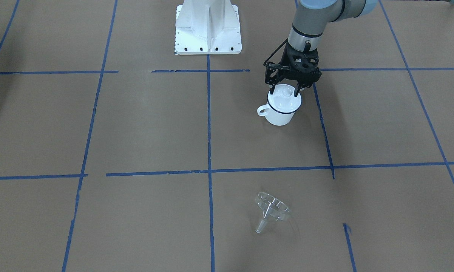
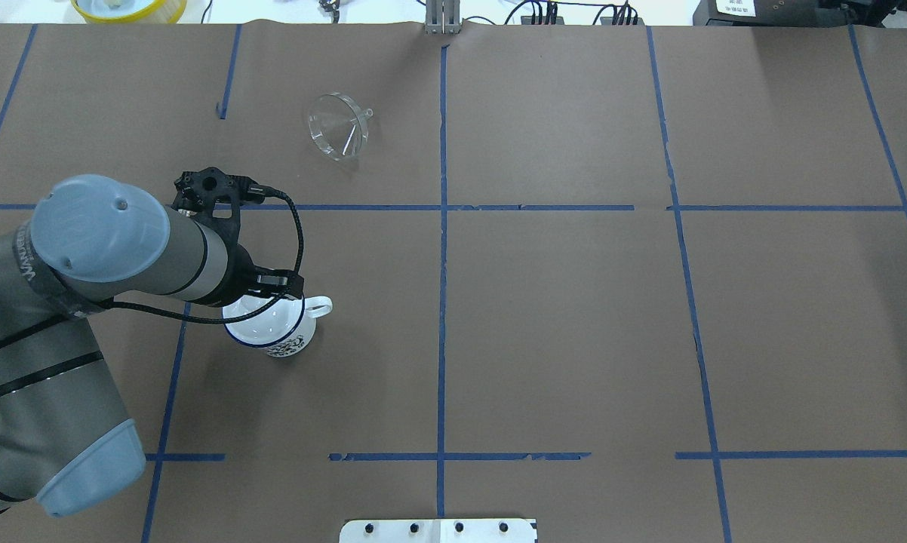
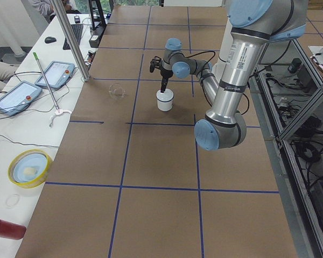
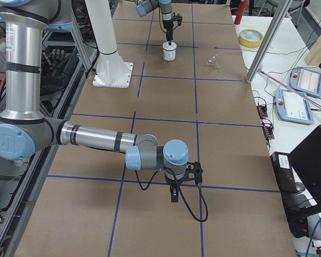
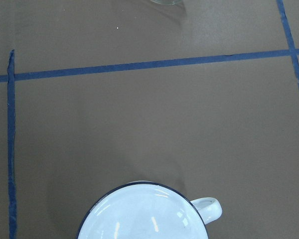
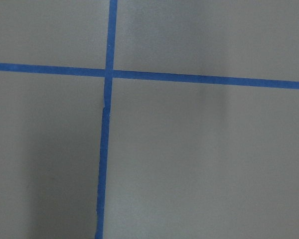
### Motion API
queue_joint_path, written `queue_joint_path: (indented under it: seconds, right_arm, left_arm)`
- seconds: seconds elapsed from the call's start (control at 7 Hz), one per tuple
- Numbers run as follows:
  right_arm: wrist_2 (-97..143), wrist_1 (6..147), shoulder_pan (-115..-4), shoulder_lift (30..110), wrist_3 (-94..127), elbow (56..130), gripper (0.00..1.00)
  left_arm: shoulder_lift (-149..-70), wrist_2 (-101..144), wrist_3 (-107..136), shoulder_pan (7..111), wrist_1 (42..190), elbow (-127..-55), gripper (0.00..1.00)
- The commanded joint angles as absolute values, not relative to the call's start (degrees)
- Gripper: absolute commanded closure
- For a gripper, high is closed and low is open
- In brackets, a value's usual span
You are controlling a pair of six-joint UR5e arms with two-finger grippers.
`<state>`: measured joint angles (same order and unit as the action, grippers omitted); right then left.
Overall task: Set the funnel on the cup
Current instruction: 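Move the left gripper over the white mug and grasp its lid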
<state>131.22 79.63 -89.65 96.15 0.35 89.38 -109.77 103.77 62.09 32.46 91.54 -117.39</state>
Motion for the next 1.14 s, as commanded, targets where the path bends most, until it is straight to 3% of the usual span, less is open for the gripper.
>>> queue_joint_path:
  seconds: [0.0, 0.14, 0.29, 0.57, 1.0]
  right_arm:
    - [131.2, 79.6, -89.6, 96.2, 0.4, 89.4, 0.00]
    - [131.2, 79.6, -89.6, 96.2, 0.4, 89.4, 0.00]
    - [131.2, 79.6, -89.6, 96.2, 0.4, 89.4, 0.00]
    - [131.2, 79.6, -89.6, 96.2, 0.4, 89.4, 0.00]
    - [131.2, 79.6, -89.6, 96.2, 0.4, 89.4, 0.00]
  left_arm:
    - [-109.4, 103.7, 62.1, 32.2, 91.5, -117.2, 0.26]
    - [-109.4, 103.7, 62.1, 32.2, 91.4, -117.2, 0.33]
    - [-109.4, 103.7, 62.1, 32.3, 91.4, -117.2, 0.50]
    - [-109.3, 103.7, 61.6, 32.8, 91.4, -117.5, 1.00]
    - [-109.3, 104.1, 55.4, 35.9, 85.6, -123.7, 1.00]
